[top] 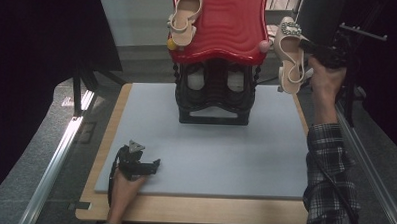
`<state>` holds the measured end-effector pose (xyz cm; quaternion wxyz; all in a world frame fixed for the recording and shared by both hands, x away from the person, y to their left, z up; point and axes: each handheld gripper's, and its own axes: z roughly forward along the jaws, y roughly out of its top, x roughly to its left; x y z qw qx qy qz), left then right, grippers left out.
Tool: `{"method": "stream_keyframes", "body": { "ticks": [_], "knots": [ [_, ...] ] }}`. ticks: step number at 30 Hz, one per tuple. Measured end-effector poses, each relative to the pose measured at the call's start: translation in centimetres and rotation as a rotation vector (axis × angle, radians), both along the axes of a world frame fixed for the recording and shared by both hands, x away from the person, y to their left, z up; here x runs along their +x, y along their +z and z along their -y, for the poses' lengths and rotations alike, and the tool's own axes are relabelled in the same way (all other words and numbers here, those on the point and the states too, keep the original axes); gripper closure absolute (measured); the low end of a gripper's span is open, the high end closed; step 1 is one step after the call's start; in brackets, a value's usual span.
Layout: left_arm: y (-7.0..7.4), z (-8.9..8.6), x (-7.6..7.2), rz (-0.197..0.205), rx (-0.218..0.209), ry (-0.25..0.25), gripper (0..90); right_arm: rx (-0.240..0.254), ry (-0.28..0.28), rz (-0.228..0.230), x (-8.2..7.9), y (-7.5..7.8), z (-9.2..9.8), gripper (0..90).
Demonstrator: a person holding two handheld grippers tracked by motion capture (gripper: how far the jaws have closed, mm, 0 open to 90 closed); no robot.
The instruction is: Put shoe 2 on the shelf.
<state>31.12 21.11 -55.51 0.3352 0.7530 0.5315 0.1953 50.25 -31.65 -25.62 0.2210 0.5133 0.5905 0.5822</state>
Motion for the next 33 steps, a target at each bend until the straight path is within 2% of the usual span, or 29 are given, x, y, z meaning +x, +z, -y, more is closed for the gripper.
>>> {"method": "stream_keyframes", "body": {
  "ticks": [10, 18, 23, 33],
  "knots": [
    [0.0, 0.0, 0.0, -0.002, 0.001, 0.0, 5.5, 0.013, -0.013, 0.042, 1.8, 3.3, -0.9, 88.4],
    [0.0, 0.0, 0.0, -0.001, 0.003, 0.0, 5.5, 0.006, -0.024, 0.076, 3.3, 6.1, -2.1, 88.4],
    [0.0, 0.0, -0.1, 0.0, 0.003, 0.002, 5.6, 0.0, -0.039, 0.081, 4.3, 7.6, -2.8, 88.5],
    [0.0, 0.1, -0.2, 0.003, 0.002, 0.01, 5.7, 0.01, -0.055, 0.073, 6.6, 9.3, -4.1, 88.5]
  ]
}}
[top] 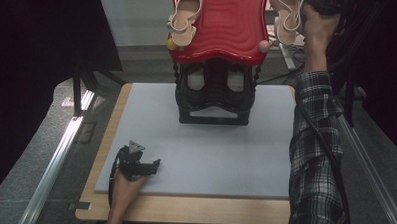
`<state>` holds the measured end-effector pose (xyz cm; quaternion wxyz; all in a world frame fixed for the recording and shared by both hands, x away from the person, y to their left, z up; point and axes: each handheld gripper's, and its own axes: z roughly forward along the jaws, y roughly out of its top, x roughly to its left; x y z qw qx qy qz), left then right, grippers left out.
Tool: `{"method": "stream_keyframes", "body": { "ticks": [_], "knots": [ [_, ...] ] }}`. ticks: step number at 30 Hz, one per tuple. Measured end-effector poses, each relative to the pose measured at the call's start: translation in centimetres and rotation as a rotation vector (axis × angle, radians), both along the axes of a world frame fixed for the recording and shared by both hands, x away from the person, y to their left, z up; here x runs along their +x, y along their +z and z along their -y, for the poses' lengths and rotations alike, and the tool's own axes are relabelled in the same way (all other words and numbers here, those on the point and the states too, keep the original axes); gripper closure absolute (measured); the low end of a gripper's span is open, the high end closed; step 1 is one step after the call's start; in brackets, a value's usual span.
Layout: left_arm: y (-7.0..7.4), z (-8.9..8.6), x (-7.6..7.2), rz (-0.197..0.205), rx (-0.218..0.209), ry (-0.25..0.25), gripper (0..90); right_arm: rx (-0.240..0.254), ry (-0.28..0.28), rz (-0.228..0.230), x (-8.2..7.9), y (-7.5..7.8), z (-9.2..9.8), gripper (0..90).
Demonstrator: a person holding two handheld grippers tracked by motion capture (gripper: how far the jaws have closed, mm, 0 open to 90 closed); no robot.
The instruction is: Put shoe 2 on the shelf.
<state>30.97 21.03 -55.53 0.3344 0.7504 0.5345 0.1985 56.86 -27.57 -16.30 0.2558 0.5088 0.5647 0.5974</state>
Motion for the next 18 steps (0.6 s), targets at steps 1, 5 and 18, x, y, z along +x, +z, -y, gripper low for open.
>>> {"method": "stream_keyframes", "body": {
  "ticks": [1, 5, 18],
  "knots": [
    [0.0, 0.0, 0.0, 0.0, -0.001, 0.001, 5.7, 0.002, 0.002, 0.002, 0.2, 0.2, -0.1, 88.5],
    [0.0, 0.0, -0.1, 0.003, -0.004, 0.008, 5.9, 0.005, 0.006, 0.014, 0.5, 1.1, -0.7, 88.5],
    [-0.1, 0.0, -0.1, 0.0, -0.006, 0.01, 5.8, -0.001, 0.03, 0.021, 1.2, 2.3, -4.6, 88.5]
  ]
}}
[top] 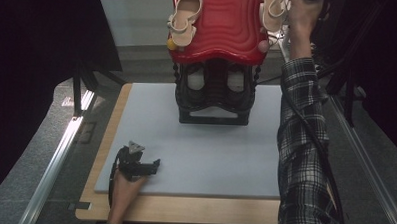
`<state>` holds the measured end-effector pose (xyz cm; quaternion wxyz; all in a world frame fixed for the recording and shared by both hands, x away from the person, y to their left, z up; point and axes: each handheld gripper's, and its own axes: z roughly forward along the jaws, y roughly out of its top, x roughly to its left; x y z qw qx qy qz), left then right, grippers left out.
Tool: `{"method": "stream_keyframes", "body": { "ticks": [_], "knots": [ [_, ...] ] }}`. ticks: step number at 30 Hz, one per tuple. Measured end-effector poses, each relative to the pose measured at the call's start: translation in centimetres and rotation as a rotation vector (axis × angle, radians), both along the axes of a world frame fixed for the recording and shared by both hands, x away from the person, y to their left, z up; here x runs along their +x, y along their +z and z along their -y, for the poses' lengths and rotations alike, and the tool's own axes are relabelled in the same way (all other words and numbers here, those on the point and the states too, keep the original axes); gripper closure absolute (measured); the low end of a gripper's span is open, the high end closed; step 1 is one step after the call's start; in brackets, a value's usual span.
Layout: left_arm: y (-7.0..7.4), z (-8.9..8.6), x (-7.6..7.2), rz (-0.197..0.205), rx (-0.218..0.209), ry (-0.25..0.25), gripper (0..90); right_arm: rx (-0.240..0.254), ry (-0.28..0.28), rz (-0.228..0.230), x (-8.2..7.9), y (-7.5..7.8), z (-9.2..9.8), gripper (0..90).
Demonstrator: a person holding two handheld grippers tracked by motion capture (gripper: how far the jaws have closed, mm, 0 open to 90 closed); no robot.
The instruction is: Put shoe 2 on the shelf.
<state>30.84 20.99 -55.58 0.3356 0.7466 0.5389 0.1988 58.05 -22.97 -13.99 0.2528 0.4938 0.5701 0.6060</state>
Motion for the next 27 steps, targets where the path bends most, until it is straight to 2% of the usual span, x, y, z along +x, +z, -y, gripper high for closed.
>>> {"method": "stream_keyframes", "body": {
  "ticks": [2, 6, 11, 16, 18, 22, 27],
  "knots": [
    [0.0, 0.0, 0.0, 0.0, 0.0, 0.0, 5.9, -0.018, 0.01, -0.006, 0.2, -0.5, -1.4, 88.4],
    [0.0, 0.0, 0.0, 0.0, 0.0, 0.0, 5.8, -0.032, 0.011, -0.019, 0.4, -1.2, -2.7, 88.3],
    [0.0, 0.0, 0.0, 0.0, -0.001, 0.0, 5.9, -0.073, 0.012, -0.029, 0.2, -2.3, -3.7, 88.2],
    [0.0, 0.0, 0.0, 0.006, -0.002, 0.001, 5.9, -0.082, 0.026, -0.048, -0.3, -3.1, -3.8, 86.4],
    [0.0, 0.0, 0.0, 0.007, -0.001, 0.002, 5.9, -0.079, 0.048, -0.048, -0.5, -3.4, -3.8, 85.5],
    [0.0, 0.0, 0.0, 0.007, -0.001, 0.002, 5.9, -0.099, 0.041, -0.035, -1.0, -3.7, -4.1, 85.1],
    [0.0, 0.0, 0.0, 0.008, -0.001, 0.003, 5.9, -0.078, 0.067, -0.028, -1.1, -3.9, -3.6, 80.1]
  ]
}}
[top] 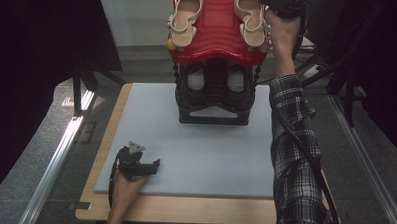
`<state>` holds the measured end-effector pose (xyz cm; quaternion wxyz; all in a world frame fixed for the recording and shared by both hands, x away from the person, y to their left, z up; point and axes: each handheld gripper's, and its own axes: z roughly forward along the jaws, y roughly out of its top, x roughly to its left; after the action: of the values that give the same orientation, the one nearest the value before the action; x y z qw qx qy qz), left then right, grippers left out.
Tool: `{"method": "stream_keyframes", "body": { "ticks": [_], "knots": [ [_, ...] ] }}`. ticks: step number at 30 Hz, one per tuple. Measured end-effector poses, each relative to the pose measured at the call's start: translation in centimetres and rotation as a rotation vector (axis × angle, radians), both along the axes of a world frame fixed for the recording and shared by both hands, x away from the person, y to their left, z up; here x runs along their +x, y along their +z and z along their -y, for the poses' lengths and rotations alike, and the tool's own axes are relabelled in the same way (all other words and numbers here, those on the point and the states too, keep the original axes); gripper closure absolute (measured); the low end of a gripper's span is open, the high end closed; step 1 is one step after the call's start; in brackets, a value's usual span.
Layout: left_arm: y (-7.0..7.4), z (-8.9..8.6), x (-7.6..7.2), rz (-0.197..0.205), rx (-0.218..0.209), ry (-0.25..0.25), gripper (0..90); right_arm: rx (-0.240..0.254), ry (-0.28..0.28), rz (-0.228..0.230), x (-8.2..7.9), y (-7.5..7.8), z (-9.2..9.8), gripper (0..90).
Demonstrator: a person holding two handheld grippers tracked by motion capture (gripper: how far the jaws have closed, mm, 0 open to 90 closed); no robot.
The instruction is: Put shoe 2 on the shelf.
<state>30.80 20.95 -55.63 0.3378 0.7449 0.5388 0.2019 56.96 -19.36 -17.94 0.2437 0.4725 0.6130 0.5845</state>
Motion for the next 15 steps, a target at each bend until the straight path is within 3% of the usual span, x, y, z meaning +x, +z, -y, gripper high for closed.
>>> {"method": "stream_keyframes", "body": {
  "ticks": [4, 8, 15],
  "knots": [
    [0.0, 0.0, 0.0, 0.001, 0.002, 0.0, 5.9, 0.001, 0.029, 0.035, -0.3, 0.0, 0.4, 65.3],
    [0.0, 0.0, 0.0, 0.001, 0.0, 0.002, 5.9, -0.039, -0.003, 0.08, -0.8, 0.0, 1.0, 51.2],
    [0.0, 0.0, 0.0, 0.002, 0.002, 0.001, 5.9, -0.076, -0.036, 0.092, -1.2, -0.8, 2.8, 35.3]
  ]
}}
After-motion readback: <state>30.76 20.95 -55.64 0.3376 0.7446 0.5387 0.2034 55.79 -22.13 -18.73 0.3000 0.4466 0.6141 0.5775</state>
